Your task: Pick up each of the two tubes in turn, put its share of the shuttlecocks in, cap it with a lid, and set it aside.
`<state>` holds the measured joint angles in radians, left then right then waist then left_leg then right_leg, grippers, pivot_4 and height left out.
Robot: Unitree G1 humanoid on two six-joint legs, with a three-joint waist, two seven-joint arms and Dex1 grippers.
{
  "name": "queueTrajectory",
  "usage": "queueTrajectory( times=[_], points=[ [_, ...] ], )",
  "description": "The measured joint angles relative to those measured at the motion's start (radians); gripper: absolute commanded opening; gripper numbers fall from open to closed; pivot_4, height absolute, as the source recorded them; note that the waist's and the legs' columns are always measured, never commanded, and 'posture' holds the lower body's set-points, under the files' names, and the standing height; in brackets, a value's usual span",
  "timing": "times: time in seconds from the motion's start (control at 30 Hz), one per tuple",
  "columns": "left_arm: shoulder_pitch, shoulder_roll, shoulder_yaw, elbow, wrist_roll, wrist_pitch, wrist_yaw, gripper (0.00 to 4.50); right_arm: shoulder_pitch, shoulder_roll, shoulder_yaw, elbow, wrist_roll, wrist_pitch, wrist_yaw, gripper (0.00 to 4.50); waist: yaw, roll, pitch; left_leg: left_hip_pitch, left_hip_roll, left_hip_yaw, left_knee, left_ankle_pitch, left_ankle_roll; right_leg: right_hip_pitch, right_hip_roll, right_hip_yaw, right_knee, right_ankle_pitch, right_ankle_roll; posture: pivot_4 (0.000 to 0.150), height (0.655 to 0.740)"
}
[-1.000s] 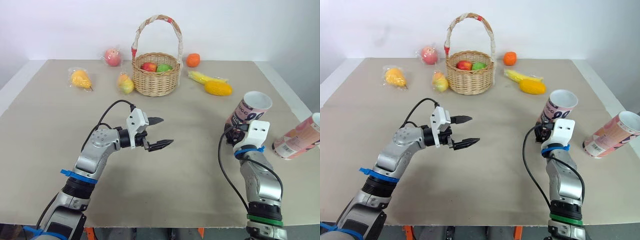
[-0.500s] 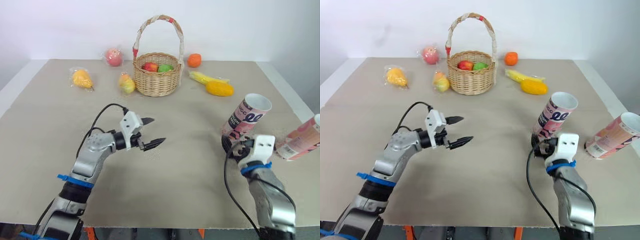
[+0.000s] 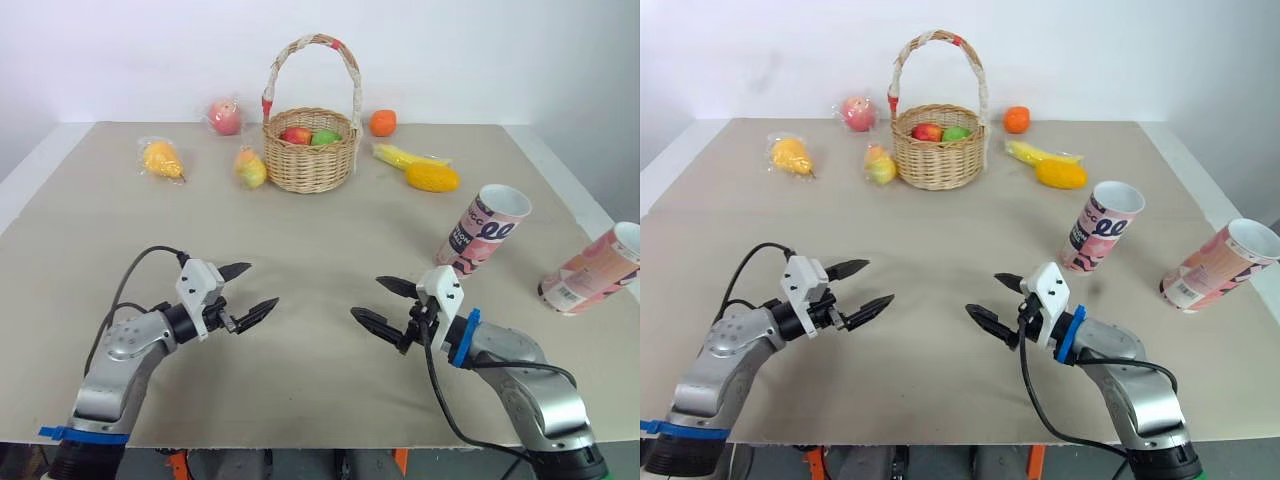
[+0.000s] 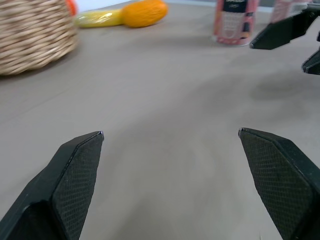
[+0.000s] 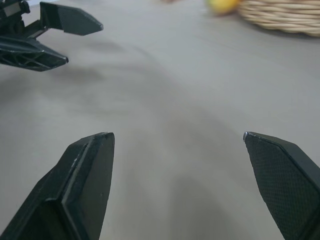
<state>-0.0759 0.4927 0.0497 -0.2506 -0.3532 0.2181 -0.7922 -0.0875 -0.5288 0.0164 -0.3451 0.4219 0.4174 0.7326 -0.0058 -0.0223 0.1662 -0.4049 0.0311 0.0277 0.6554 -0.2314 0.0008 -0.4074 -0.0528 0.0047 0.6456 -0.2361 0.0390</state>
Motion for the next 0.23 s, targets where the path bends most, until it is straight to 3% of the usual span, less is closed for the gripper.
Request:
queueTrajectory(
  times=[0.23],
  points=[
    [0.049,0.016,0.026,-0.046,0.001,0.014,0.047,4.50,-0.019,0.014,0.002,0.091,-0.013,-0.040,0.022,4.42,0.004,0.000,0.000,-0.001,-0.001,0.001,0.000,-0.001,-0.001,-0.001,-0.002,0.001,0.000,0.002,0.003,0.150,0.7400]
  ],
)
